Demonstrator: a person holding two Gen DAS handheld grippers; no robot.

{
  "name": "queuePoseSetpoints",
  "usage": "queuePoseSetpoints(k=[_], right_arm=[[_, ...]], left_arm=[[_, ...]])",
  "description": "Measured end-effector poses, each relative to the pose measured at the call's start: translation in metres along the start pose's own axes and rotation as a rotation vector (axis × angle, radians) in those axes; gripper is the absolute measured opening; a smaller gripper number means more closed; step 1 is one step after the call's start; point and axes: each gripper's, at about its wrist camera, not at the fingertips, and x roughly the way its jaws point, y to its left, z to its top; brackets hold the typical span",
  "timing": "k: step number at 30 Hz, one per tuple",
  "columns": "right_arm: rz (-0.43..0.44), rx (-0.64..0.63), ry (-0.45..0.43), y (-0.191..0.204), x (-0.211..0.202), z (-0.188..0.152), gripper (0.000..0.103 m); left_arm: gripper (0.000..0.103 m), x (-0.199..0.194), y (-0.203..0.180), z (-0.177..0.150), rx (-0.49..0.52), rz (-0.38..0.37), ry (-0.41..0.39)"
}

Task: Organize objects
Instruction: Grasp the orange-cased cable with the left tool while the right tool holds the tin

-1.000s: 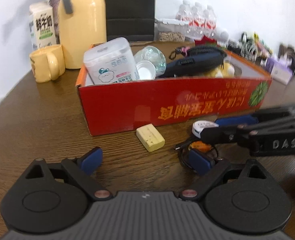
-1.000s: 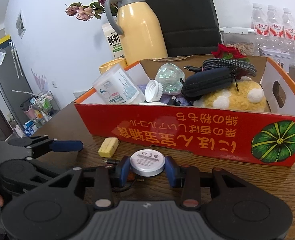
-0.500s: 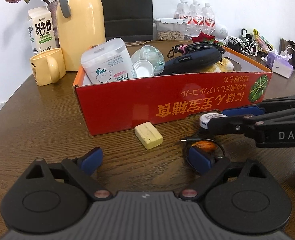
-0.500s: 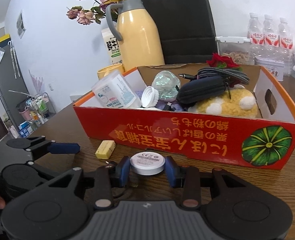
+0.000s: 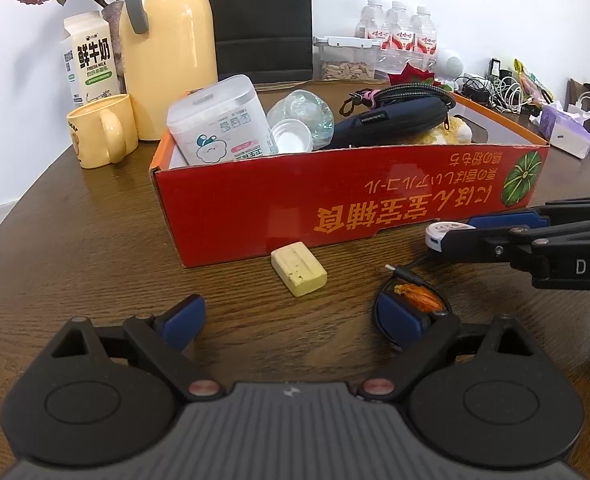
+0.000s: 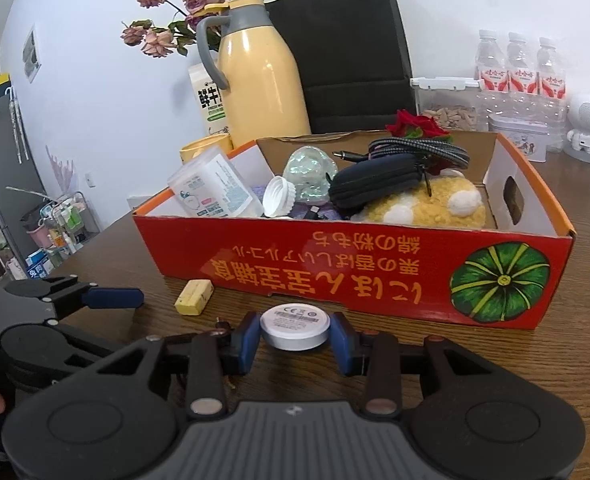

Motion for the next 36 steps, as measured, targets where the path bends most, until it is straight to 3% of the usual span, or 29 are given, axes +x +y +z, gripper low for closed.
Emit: queuePoseSetpoints(k=[26, 33, 35, 36], right_arm=[[-0.009, 0.037, -0.006, -0.014, -0.022, -0.016, 0.037], [-0.009, 0.05, -0.003, -0.018, -0.026, -0.019, 0.037], [-0.013, 0.05, 0.001, -0.018, -0.026, -0.02, 0.037], [-0.011, 0.051, 0.002, -0.018, -0.026, -0.02, 0.037]], left_arm=[[0.086, -0.008, -0.009, -0.005, -0.056, 0.066, -0.01], [0.074, -0.013, -0.009, -0.007, -0.085, 0.104, -0.021], [0.068, -0.014, -0.01, -0.007, -0.083, 0.104, -0.026], [0.06, -0.015, -0.011, -0.008, -0.084, 0.105, -0.029]])
